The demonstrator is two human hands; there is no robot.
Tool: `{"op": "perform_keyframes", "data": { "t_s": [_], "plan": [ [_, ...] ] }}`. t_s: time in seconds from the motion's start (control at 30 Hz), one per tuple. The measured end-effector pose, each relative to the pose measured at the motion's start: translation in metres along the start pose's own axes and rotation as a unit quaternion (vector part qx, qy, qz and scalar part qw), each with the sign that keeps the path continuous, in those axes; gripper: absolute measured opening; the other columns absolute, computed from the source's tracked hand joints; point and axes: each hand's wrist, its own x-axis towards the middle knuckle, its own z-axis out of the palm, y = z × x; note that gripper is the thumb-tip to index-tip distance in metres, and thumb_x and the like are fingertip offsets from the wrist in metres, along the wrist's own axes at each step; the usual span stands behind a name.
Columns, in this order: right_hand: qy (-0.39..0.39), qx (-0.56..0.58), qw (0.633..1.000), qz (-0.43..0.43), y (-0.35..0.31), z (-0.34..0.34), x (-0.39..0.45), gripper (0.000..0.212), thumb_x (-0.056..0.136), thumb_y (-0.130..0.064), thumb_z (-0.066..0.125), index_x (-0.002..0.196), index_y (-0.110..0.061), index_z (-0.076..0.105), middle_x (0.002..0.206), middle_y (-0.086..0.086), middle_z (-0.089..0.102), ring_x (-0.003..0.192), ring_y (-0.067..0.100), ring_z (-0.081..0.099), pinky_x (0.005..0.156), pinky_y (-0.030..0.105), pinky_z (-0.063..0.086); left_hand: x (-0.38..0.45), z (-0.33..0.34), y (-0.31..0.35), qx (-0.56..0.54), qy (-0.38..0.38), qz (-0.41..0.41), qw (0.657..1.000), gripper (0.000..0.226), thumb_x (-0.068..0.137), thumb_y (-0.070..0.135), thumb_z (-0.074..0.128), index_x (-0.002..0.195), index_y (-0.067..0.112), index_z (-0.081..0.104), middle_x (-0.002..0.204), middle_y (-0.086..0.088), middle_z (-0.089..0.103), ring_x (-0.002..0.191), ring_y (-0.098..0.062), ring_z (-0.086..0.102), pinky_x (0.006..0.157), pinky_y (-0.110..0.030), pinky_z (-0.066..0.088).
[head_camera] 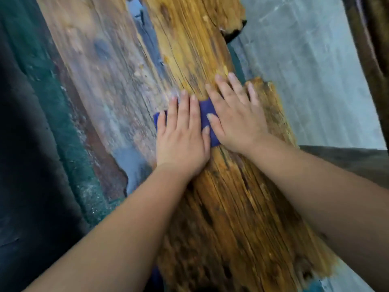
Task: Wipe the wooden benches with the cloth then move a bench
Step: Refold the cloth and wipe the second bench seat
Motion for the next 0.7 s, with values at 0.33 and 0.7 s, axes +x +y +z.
{"op": "perform_keyframes", "data": {
  "t_s": [0.33,0.7],
  "plan": [
    [0.014,0.029,0.997,-0.069,-0.016,-0.041,0.176,0.061,0.096,-0.046,0.028,0.153,-0.023,0.023,0.162,0.002,0.019,0.150,0.023,0.009,0.118,0.051,0.012,0.136,-0.037,-0.084,0.008,0.032,-0.023,0.999,0.070,0.094,0.045,0.026,0.154,0.008,0.018,0.161,-0.012,0.018,0.149,-0.030,0.013,0.118,-0.047,0.012],
    [0.025,0.082,0.995,-0.054,-0.012,-0.021,0.106,0.064,0.094,-0.056,0.029,0.151,-0.028,0.028,0.159,-0.004,0.027,0.150,0.022,0.012,0.117,0.050,0.015,0.077,-0.028,-0.053,0.015,0.012,-0.043,0.999,0.069,0.095,0.045,0.028,0.154,0.011,0.018,0.160,-0.010,0.022,0.146,-0.031,0.018,0.117,-0.048,0.015]
  ]
}}
